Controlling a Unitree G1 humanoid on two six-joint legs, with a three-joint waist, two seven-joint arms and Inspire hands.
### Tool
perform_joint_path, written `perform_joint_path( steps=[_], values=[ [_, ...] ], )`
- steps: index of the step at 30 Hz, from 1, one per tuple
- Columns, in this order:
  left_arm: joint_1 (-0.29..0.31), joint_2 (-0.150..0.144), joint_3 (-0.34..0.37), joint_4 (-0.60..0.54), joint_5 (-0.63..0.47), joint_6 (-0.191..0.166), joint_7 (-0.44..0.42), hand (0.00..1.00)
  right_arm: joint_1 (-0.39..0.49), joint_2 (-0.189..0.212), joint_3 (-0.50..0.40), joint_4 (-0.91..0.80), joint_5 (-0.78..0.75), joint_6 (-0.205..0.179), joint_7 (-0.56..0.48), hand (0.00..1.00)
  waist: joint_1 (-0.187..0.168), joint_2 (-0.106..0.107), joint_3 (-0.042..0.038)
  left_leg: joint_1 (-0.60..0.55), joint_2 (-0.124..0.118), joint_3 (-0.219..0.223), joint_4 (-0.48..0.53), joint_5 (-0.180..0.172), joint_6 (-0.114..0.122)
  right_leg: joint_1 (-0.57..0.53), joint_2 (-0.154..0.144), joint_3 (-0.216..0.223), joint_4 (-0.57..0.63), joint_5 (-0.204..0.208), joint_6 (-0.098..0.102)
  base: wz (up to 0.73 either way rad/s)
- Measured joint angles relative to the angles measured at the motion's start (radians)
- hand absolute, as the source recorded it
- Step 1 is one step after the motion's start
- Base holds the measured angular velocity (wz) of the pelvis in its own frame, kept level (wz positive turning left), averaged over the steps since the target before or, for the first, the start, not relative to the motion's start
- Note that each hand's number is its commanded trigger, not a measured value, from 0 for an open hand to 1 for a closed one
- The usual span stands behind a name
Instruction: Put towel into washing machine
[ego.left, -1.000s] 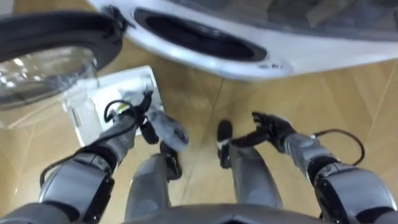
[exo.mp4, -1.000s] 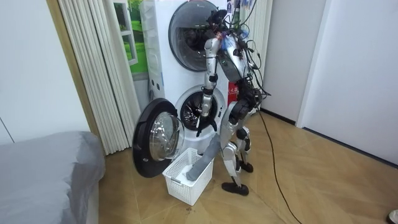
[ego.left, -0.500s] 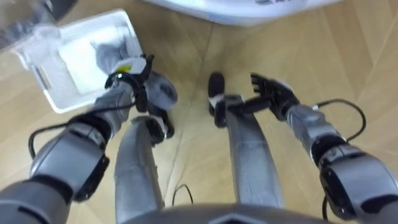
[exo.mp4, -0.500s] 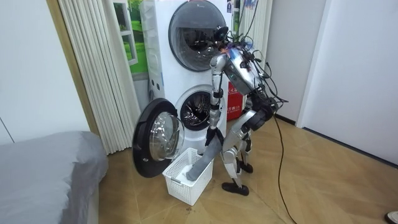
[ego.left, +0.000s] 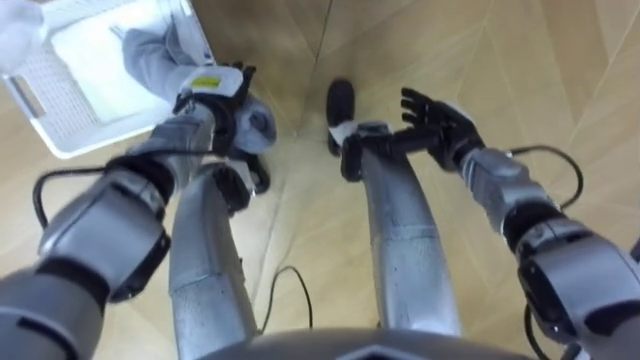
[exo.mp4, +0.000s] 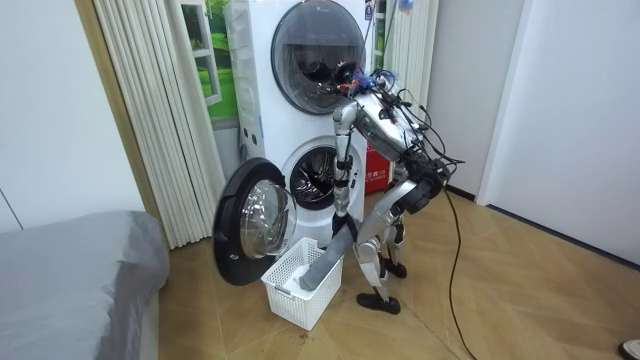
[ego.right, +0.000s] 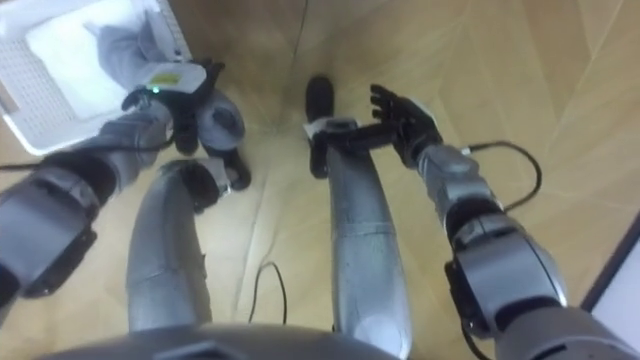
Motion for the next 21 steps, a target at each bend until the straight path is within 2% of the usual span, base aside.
perform_joint_path(
  steps=[2,10,16,21],
  values=[
    [-0.013,0.009,-0.020,0.000,0.001,-0.001,-0.001,1.00,-0.008,-0.005,0.012,0.000,0.002,-0.001,0.000,0.00,-0.001,0.000,0.0001,-0.009,0.001,-0.002,0.002,0.000,0.000,-0.005,0.000,-0.003,0.000,0.000,0.000,0.00],
    [-0.057,0.034,-0.020,0.001,0.001,-0.001,0.003,1.00,-0.033,-0.010,0.011,0.006,0.022,-0.002,-0.013,0.00,-0.022,-0.003,0.0022,-0.016,0.007,0.001,-0.004,-0.003,0.002,-0.009,-0.002,-0.002,-0.007,0.000,0.000,0.00],
    [-0.059,0.031,-0.027,0.001,0.001,-0.001,0.024,1.00,-0.033,-0.029,0.012,0.027,0.035,-0.001,-0.018,0.00,-0.026,-0.004,0.0030,-0.015,0.003,0.003,-0.015,-0.002,0.002,-0.011,-0.001,0.000,-0.011,-0.005,0.004,0.00],
    [-0.029,0.029,-0.030,0.003,0.000,-0.001,0.028,1.00,-0.024,-0.028,0.028,0.039,0.040,0.001,-0.021,0.00,-0.026,-0.004,0.0032,0.010,-0.001,0.002,-0.025,-0.003,0.002,0.014,-0.001,-0.003,-0.022,-0.009,0.006,0.00]
  ],
)
